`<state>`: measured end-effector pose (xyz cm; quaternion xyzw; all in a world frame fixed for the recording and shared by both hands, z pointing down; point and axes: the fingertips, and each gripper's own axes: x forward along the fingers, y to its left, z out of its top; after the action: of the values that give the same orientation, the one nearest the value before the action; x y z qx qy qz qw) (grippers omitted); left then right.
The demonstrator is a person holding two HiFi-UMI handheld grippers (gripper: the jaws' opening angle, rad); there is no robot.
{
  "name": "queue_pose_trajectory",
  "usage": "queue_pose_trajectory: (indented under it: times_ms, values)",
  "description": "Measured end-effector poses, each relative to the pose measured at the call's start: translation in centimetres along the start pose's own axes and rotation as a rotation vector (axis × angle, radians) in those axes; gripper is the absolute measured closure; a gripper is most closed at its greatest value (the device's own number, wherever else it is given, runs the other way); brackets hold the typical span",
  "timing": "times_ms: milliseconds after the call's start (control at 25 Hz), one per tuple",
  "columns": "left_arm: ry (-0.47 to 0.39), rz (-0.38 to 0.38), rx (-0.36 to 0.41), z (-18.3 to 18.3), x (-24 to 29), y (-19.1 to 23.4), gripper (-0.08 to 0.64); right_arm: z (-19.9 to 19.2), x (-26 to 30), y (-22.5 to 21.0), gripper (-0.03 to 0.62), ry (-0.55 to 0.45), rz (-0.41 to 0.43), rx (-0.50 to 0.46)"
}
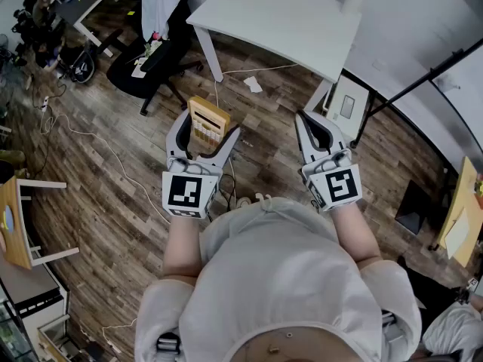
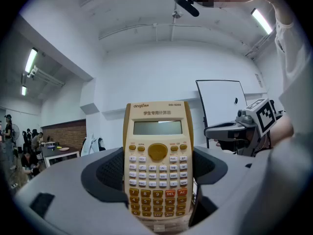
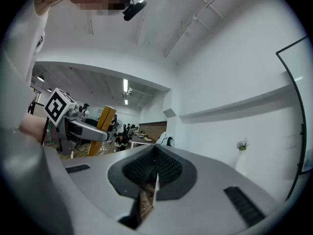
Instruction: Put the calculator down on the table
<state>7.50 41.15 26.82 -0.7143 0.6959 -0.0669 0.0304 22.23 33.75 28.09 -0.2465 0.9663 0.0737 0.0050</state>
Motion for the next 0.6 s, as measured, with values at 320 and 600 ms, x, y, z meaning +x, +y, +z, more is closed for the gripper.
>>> queue_pose_trajectory:
  times_ms: [320, 600]
  values:
    - [-0.003, -0.005, -0.003, -0.3, -0.6, 1.6, 0.147, 0.1, 1.1, 1.4, 0.591, 0.003, -0.007, -0.001]
    - [0.004, -0.013, -0.018, -1.5, -1.6, 4.1, 0.147, -0.5, 2.8, 3.2, 0.588, 0.020, -0.042, -0.003]
